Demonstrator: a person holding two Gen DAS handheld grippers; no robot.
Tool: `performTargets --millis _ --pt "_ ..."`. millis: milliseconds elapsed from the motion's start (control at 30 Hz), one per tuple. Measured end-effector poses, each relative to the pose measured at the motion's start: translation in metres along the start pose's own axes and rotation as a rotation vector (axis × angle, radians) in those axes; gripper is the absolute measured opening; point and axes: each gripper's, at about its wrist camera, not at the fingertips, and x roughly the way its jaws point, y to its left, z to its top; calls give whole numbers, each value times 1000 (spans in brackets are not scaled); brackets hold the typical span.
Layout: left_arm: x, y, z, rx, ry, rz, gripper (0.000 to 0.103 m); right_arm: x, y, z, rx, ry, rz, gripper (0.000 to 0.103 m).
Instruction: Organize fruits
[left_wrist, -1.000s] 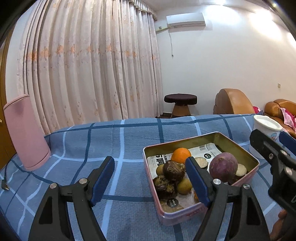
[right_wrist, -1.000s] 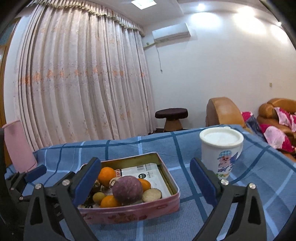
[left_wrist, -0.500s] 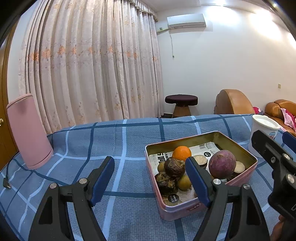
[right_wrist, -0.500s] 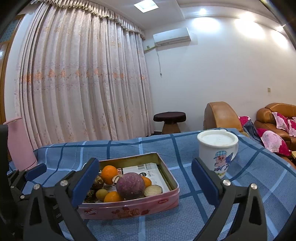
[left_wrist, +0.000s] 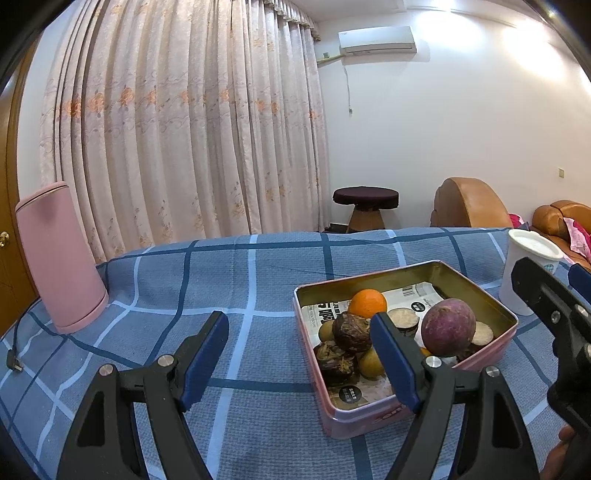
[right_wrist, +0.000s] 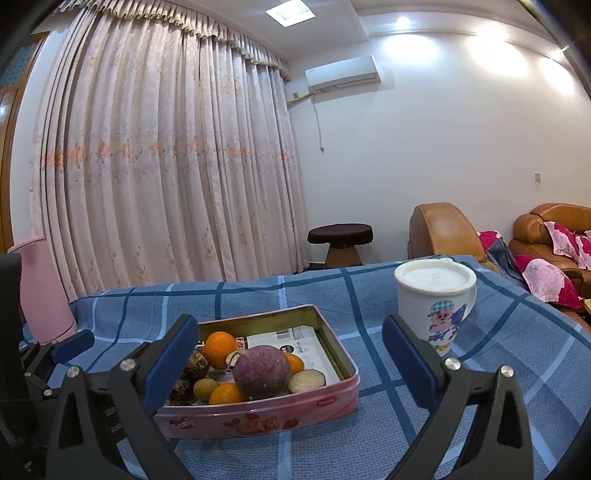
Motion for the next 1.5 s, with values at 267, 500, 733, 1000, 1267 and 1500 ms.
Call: performTargets --millis 267,500,733,1000,1267,1500 --pt "1 0 0 -2 5 6 80 0 0 -1 -2 1 0 102" --pt "1 1 0 -2 6 6 80 0 0 0 -1 0 0 102" --pt "2 1 -1 -4 9 9 80 0 1 -1 -1 1 0 102" --pt "4 5 -4 -22 28 18 80 0 1 0 1 -1 -1 102" --pt "5 3 -3 -26 38 20 80 1 2 0 -1 0 0 102" --pt "5 3 -3 -28 39 21 81 0 3 1 -1 -1 1 102"
